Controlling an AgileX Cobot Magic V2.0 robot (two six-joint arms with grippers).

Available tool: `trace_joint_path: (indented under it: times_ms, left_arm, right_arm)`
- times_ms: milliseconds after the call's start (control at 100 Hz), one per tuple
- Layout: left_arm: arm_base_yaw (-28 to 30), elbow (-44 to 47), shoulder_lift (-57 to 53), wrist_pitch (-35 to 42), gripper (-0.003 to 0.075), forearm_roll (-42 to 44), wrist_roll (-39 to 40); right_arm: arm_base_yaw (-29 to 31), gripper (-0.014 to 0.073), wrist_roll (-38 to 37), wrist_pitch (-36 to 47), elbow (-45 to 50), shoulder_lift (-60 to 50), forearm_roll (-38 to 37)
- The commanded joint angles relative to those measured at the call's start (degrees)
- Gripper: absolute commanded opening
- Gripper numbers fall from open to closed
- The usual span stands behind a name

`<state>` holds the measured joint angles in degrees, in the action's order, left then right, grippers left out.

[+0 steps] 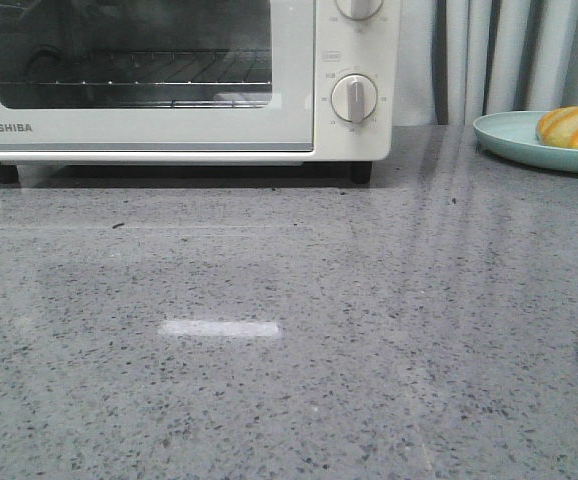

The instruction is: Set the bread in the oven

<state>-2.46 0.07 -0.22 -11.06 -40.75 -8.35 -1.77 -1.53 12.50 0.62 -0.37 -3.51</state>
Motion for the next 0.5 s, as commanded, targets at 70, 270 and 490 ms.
trace_joint_path:
  times_ms: [70,270,490]
  left_arm:
    - [0.1,1.1,-1.7,8.0,-0.0021,-14.8,0.4]
    - [-0.1,-5.0,-1.1,3.2,-0.0022,-10.2,-1.8]
    - [-0.1,-21.2,11.1,-8.0,-0.0022,-1.6,-14.0]
  right_arm:
    - [0.2,-0.0069,-2.0,-2.5,-0.1,-1.2,20.9]
    - [0.2,-0.0069,-2.0,-7.8,-4.9,-0.9,30.9]
    - [0.2,-0.0069,2.2,-28.0,-20.0,9.7,19.4]
